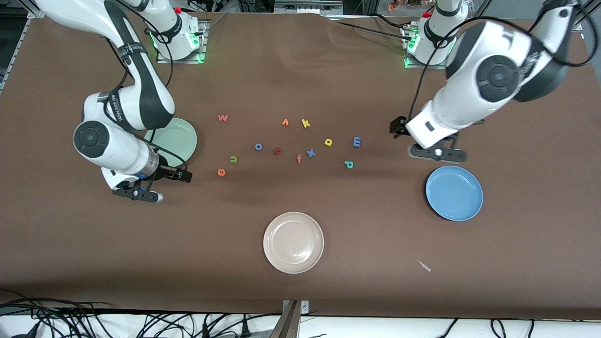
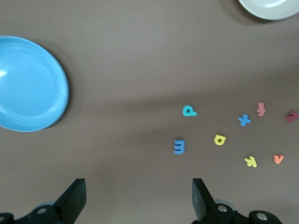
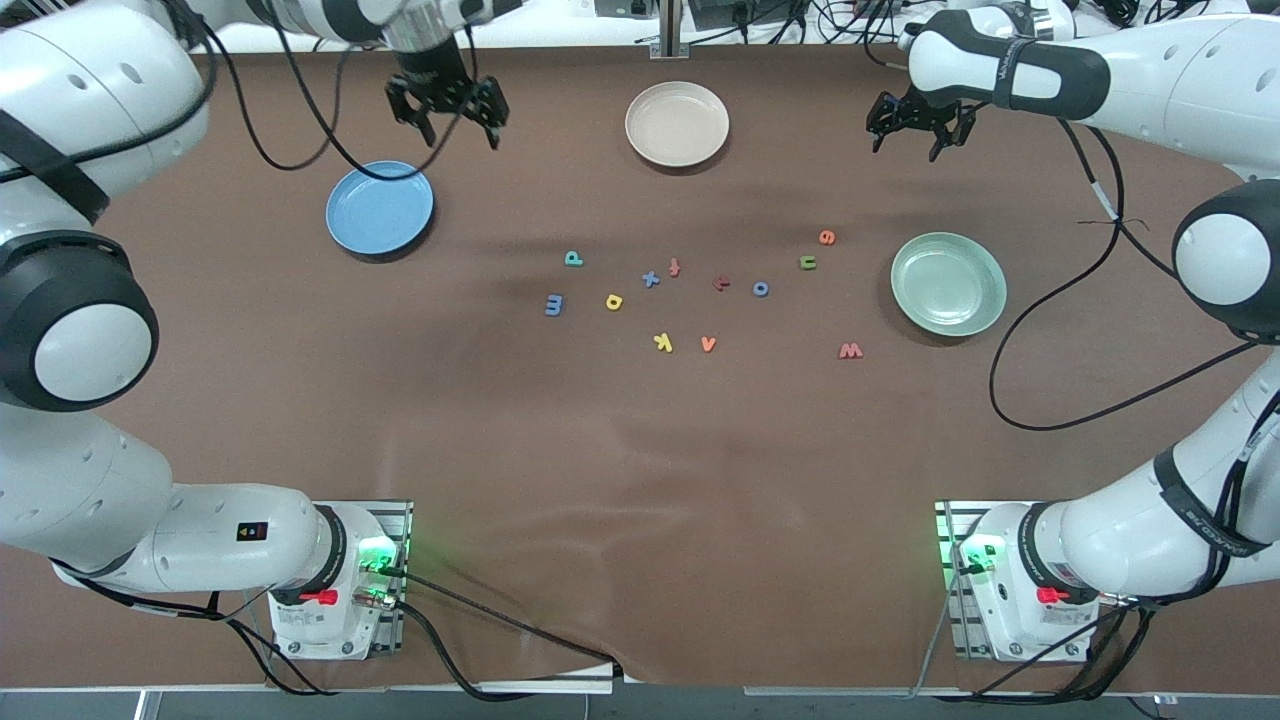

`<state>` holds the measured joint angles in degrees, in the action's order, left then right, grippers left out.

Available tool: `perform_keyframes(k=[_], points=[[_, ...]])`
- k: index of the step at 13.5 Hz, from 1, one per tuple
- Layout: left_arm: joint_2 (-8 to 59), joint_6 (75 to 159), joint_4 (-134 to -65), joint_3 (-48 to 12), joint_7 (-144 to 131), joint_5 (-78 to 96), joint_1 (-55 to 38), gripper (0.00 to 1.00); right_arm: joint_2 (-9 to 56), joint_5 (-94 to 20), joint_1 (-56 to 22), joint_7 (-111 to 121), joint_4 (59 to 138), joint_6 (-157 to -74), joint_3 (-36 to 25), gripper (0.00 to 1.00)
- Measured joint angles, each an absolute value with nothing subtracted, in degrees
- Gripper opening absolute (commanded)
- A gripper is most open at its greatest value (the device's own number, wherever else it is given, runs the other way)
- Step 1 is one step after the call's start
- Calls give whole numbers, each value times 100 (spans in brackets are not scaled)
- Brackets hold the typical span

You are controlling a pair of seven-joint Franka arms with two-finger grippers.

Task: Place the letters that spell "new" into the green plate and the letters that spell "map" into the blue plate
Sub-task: 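Reach the right gripper to orange e while the left gripper reaches blue E, then grasp the orange e with the right gripper while the left gripper grasps blue E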

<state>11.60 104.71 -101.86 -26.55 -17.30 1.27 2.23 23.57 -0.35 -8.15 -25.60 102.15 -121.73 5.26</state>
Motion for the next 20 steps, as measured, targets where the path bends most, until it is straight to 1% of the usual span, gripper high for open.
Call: perform_keyframes(k=[2,3,4,5,7,10,13,14,15,17,20], points=[[1162,11049,-10718,-2985,-1989,127,220,100,2447,-36,-877,-2962,10315,-12317,527,92],[1161,11339,-10981,-3133,-2099,127,218,100,2494,-36,-942,-3133,10437,-12521,529,91],[1162,11653,-11267,-3276,-2209,127,217,100,2535,-36,-1041,-3331,10605,-12823,529,86],[1162,11988,-11562,-3408,-2300,127,216,100,2575,-36,-1145,-3532,10768,-13119,530,85],[1163,12643,-12110,-3583,-2414,126,201,100,2649,-35,-1287,-3830,10969,-13446,529,84],[1228,13360,-12715,-3607,-2448,-89,78,100,2759,-34,-1432,-4070,11036,-13538,526,84],[1616,13794,-12831,-3607,-3017,-977,59,100,2964,-32,-1603,-4410,11151,-13900,521,78],[1819,13959,-12830,-3608,-3298,-1308,35,100,3037,-31,-1673,-4478,11183,-13980,521,77],[2040,14084,-12825,-3605,-3612,-1665,1,99,3093,-31,-1719,-4519,11205,-14038,520,73],[2442,14198,-12789,-3599,-4109,-2181,-26,98,3130,-31,-1747,-4528,11222,-14072,510,68],[2726,14222,-12715,-3579,-4255,-2272,-24,93,3133,-31,-1747,-4528,11251,-14074,484,67]])
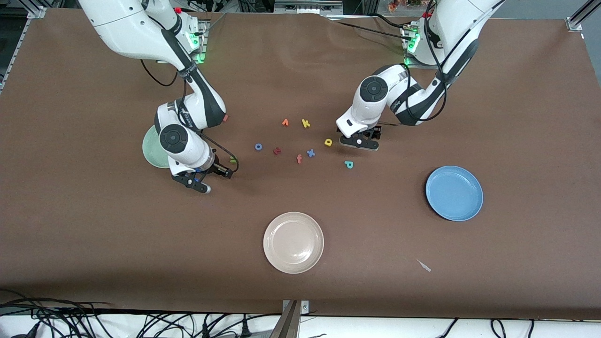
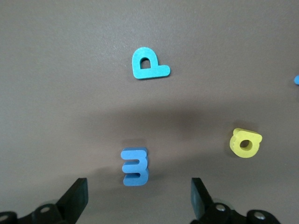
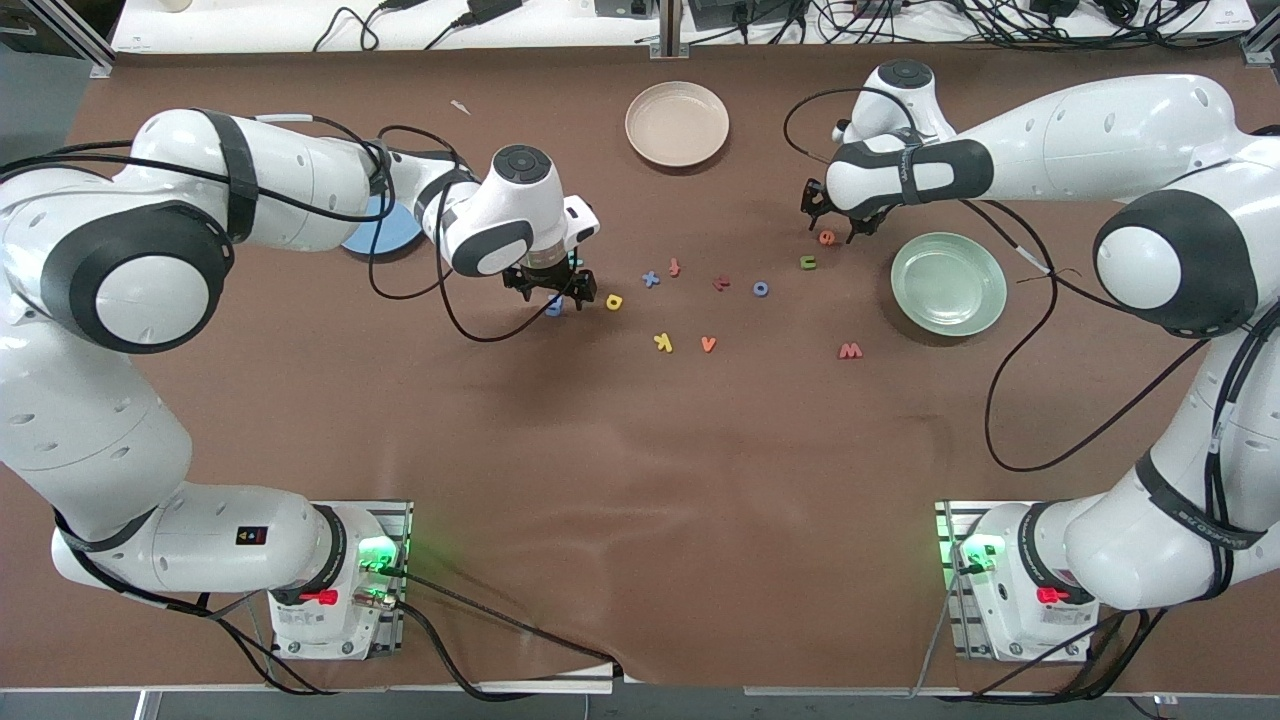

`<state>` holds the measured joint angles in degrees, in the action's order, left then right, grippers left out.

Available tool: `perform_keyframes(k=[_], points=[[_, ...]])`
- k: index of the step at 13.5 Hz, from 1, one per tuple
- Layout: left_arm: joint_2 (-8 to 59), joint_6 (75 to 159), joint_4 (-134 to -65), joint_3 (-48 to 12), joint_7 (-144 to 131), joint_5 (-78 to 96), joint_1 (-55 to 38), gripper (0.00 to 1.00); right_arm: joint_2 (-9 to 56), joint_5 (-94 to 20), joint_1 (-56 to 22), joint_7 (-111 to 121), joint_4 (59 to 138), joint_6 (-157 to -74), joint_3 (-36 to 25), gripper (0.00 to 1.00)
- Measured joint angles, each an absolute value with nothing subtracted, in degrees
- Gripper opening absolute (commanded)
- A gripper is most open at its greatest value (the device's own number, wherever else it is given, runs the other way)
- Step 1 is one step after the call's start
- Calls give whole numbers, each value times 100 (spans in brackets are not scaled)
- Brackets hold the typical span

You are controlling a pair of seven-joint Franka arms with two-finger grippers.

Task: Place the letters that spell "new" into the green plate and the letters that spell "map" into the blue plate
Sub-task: 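Grasp the orange e with the right gripper while the left gripper grasps blue E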

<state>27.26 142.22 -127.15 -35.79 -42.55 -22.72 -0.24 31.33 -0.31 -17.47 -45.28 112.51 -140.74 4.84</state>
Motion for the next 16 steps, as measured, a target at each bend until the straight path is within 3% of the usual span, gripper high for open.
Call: perform_keyframes(k=[3,7,9,13,16], points=[[2784,14222,-12671,-3558,-4261,-2272,-24,89,3195,-31,-1747,-4528,11300,-14163,481,56],[2929,14216,-12521,-3533,-4261,-2272,-28,86,3220,-31,-1749,-4528,11341,-14265,481,23],[3001,14216,-12497,-3503,-4261,-2275,-29,85,3201,-31,-1751,-4528,11341,-14274,481,16],[3102,14216,-12463,-3465,-4277,-2493,-29,76,3149,-21,-1752,-4379,11295,-14278,414,16],[3141,14216,-12451,-3443,-4277,-2494,-30,69,2728,-13,-1750,-3612,11252,-13513,62,16]])
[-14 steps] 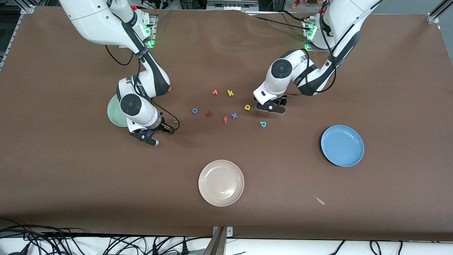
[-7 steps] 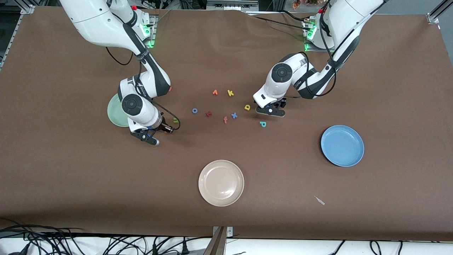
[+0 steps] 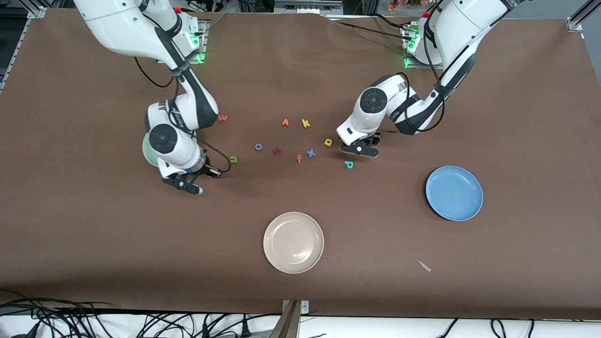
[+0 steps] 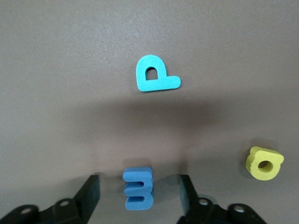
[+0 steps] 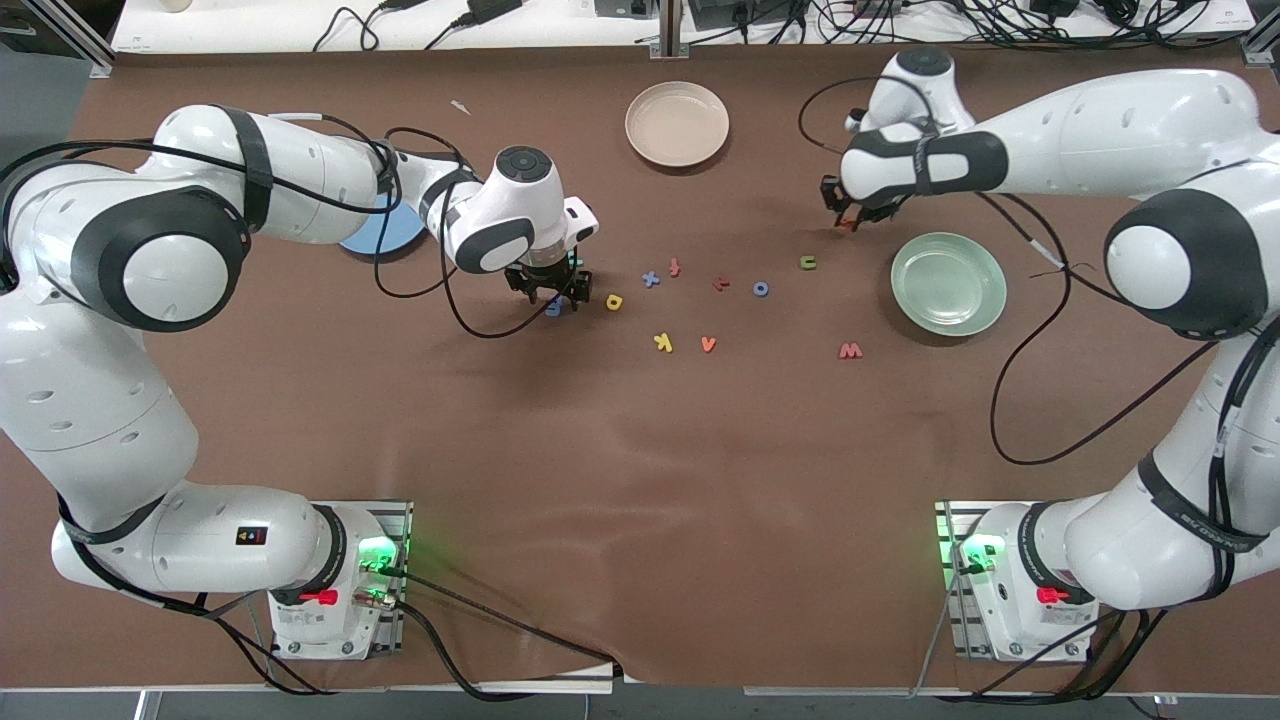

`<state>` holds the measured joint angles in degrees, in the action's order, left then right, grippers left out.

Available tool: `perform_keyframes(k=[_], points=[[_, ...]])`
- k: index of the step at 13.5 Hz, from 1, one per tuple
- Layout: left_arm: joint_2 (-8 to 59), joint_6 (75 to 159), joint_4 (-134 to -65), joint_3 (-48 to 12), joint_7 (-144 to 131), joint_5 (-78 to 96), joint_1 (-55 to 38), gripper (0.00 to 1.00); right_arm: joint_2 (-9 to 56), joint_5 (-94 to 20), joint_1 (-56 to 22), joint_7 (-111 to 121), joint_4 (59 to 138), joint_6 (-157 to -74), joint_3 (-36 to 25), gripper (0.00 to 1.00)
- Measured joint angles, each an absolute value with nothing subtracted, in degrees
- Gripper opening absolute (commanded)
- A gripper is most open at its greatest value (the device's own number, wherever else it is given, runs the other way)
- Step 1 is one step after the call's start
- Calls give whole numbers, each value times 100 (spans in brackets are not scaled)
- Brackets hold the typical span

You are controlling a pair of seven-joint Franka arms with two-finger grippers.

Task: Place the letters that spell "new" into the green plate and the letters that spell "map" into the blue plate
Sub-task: 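Grasp the orange e with the right gripper while the left gripper grasps blue E, then carry orange e to green plate while the left gripper carries E to blue plate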

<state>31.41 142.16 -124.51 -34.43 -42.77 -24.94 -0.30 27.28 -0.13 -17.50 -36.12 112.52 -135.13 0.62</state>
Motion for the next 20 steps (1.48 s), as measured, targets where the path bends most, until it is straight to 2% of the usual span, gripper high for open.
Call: perform_keyframes(k=[3,5,6,7,8,10,13,16,18,20], points=[[3145,14210,-12450,-3443,-4277,-2494,-38,56,2072,-14,-1730,-3001,11673,-12992,-381,16],[3146,14206,-12449,-3444,-4277,-2494,-43,48,1620,-13,-1737,-2803,12557,-13384,-538,17],[3146,14206,-12448,-3444,-4277,-2494,-45,41,1457,-13,-1739,-2648,13092,-13795,-654,31],[3144,14206,-12436,-3454,-4277,-2494,-47,34,1364,-13,-1737,-2492,13580,-14229,-789,71],[3145,14202,-12423,-3456,-4277,-2494,-57,29,1345,-13,-1735,-2344,13917,-14537,-934,100],[3143,14198,-12413,-3457,-4278,-2494,-60,21,1356,-13,-1733,-2180,14118,-14737,-1100,100],[3140,14190,-12408,-3457,-4278,-2494,-61,9,1284,-20,-1755,-2164,13812,-14529,-1072,100],[3137,14032,-12333,-3433,-4276,-2494,-5,5,1316,-52,-1822,-2872,12792,-13445,-723,100],[3127,13342,-11993,-3432,-4168,-2494,97,5,1536,-57,-1915,-3885,12027,-12875,-356,99],[3113,12662,-11488,-3439,-3787,-2384,208,5,1888,-99,-2012,-4772,11618,-12856,-9,98]])
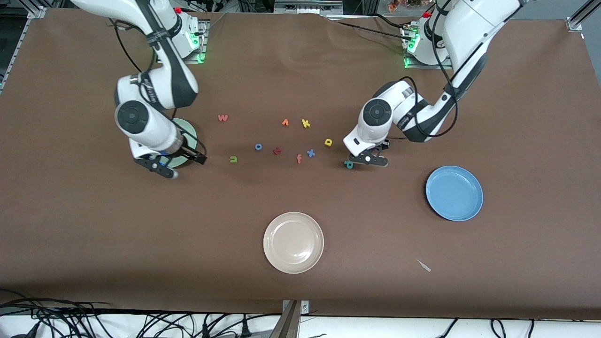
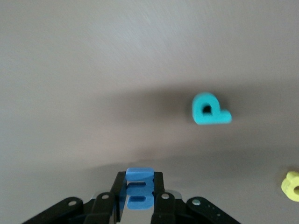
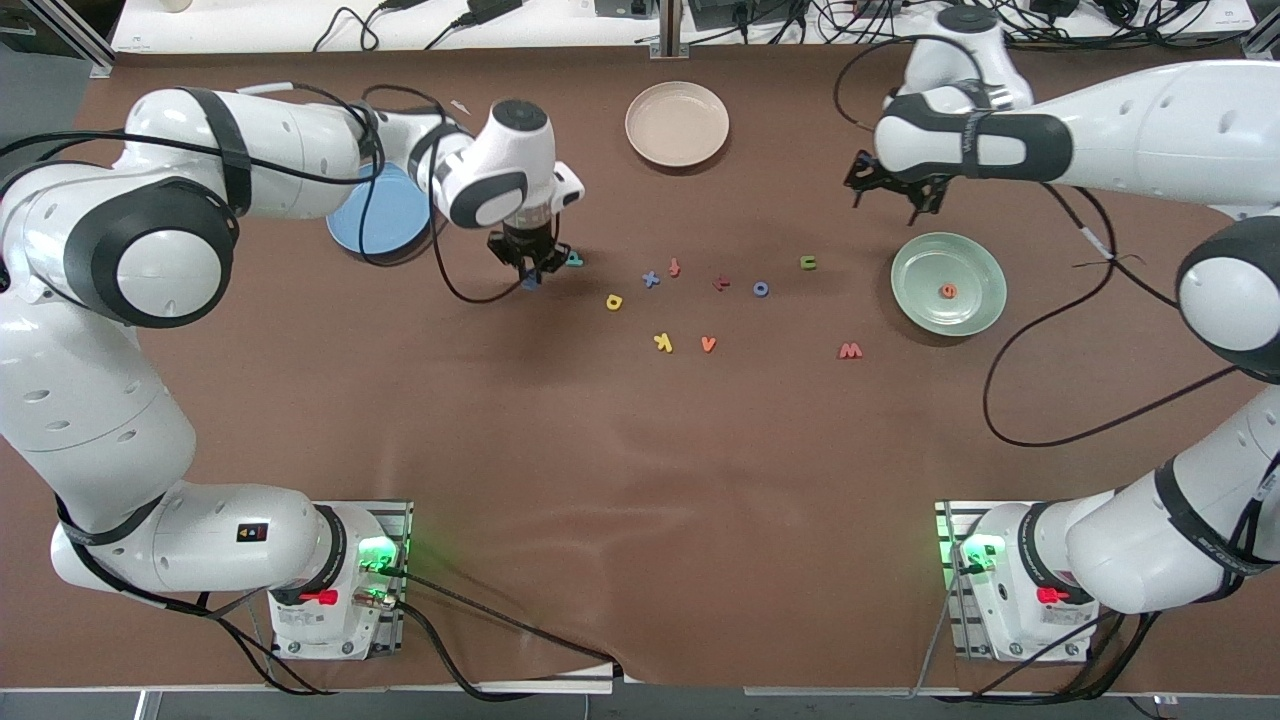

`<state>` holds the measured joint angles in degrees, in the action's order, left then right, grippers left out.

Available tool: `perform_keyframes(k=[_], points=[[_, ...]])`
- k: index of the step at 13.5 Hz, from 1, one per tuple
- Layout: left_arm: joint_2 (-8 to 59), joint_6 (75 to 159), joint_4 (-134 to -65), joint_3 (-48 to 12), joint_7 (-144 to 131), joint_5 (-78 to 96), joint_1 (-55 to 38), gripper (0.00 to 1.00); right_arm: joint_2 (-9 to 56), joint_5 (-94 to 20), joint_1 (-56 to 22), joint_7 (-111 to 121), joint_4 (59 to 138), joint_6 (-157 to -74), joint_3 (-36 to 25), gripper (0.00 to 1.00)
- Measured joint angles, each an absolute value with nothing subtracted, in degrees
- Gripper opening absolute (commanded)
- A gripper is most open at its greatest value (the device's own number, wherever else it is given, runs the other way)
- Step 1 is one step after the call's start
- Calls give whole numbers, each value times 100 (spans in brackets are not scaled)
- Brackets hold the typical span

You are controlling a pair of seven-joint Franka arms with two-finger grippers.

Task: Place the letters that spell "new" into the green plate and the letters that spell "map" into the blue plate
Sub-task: 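Carry orange e to green plate while the left gripper carries E to blue plate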

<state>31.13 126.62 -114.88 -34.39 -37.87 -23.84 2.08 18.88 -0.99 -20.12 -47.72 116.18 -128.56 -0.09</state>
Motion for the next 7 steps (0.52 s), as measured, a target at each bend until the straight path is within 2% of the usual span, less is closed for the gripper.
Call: perform_keyframes(k=[3,7], points=[[3089,11872,-10974,-3442,-2831,-2284,607,5,2347,-125,-2273,-6676,11502,-13321,224,95],[3053,11625,-10845,-3421,-977,-2269,1679,6,2529,-134,-2487,-8492,11572,-13641,231,95]])
